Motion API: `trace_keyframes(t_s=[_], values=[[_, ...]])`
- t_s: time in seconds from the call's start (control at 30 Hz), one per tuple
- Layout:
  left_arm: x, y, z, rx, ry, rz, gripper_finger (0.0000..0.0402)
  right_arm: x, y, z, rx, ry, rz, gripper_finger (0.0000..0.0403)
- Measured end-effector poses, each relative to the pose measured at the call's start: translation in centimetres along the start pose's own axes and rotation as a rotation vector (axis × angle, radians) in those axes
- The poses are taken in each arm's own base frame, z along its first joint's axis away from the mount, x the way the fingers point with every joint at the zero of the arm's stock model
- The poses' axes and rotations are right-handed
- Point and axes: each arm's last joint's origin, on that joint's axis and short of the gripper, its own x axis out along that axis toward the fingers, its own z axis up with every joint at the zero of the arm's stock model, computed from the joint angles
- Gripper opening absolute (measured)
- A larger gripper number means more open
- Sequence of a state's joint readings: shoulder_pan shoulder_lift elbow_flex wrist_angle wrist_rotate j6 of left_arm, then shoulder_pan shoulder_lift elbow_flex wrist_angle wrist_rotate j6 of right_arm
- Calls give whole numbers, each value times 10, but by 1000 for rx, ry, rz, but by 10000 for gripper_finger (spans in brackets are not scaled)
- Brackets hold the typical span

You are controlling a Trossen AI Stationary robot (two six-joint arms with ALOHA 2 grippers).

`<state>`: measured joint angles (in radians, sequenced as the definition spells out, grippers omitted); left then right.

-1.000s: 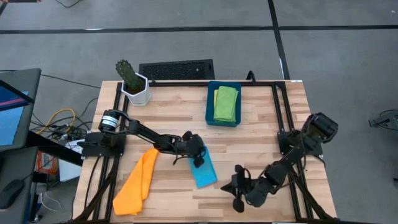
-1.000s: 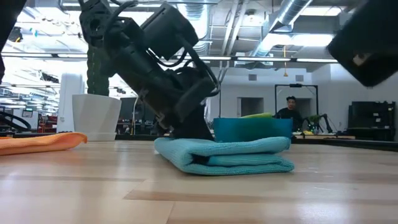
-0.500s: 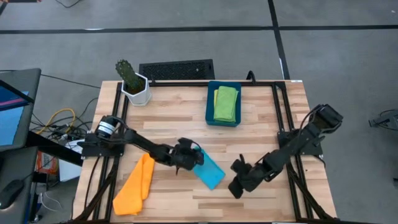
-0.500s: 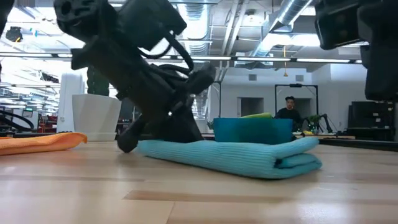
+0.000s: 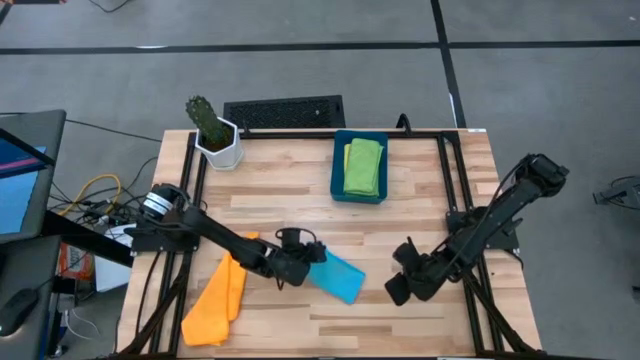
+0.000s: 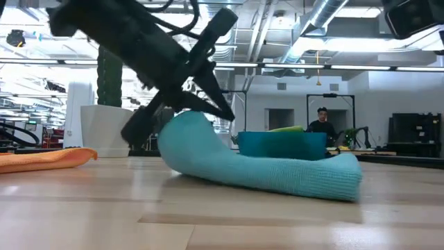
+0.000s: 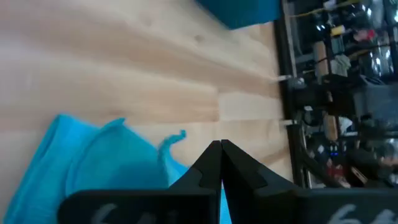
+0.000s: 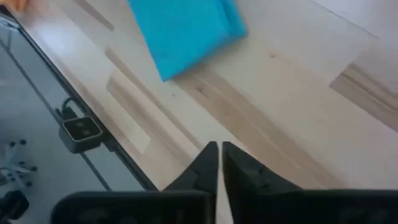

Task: Fold microfiber towels
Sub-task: Fold the blue towel

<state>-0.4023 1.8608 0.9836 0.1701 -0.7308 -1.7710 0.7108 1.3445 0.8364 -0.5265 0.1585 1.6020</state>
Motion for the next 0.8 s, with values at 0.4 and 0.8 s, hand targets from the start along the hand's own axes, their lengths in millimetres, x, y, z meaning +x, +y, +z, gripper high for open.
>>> trace_keyframes(t_s=[0.4, 0.8], values=[[-31, -23, 23, 379, 80, 16, 0, 43, 13, 1, 99, -126, 53, 194], [-23, 1, 0, 523, 130, 83, 0, 93, 25, 4, 233, -164, 42, 206]])
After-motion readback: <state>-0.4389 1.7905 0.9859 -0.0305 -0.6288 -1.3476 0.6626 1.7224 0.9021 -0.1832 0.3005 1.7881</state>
